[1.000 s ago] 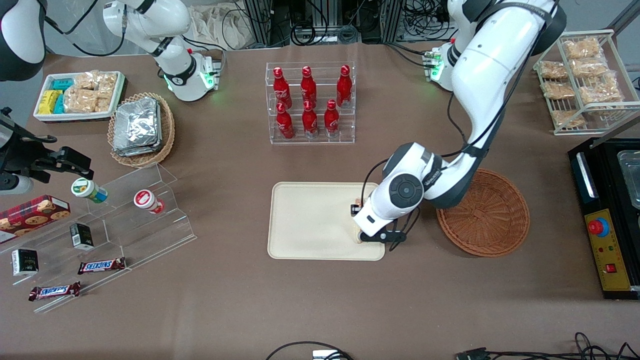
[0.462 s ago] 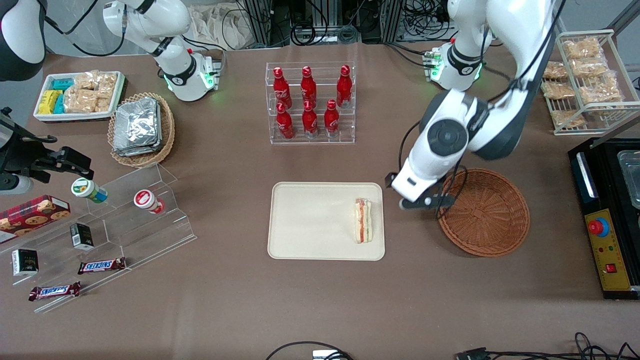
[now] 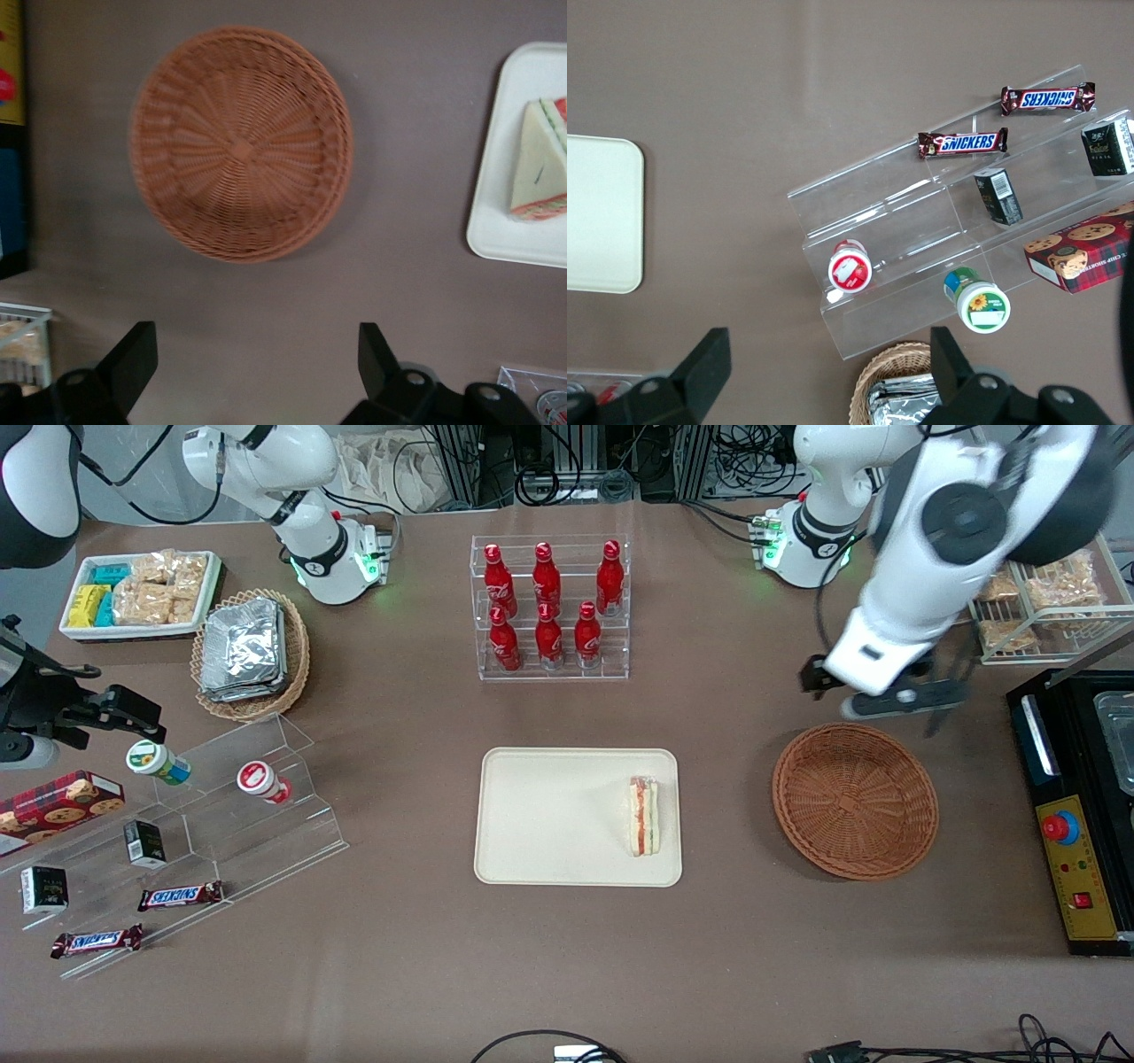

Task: Place sandwich from basket to tray

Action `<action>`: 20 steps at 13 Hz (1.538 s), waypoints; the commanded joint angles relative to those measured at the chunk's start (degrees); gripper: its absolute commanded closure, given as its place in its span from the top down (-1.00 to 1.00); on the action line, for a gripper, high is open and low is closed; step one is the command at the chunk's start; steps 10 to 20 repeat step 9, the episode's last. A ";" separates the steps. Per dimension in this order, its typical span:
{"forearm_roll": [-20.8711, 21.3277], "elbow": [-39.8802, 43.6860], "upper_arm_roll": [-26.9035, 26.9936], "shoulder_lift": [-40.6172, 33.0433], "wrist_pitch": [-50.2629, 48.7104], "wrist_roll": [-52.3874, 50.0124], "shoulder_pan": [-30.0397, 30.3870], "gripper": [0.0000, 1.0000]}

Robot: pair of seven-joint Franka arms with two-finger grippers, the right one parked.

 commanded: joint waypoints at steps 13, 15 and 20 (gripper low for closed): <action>-2.88 17.65 -0.56 10.16 -6.23 5.01 11.65 1.00; -2.88 17.65 -0.56 10.16 -6.23 5.01 11.65 1.00; -2.88 17.65 -0.56 10.16 -6.23 5.01 11.65 1.00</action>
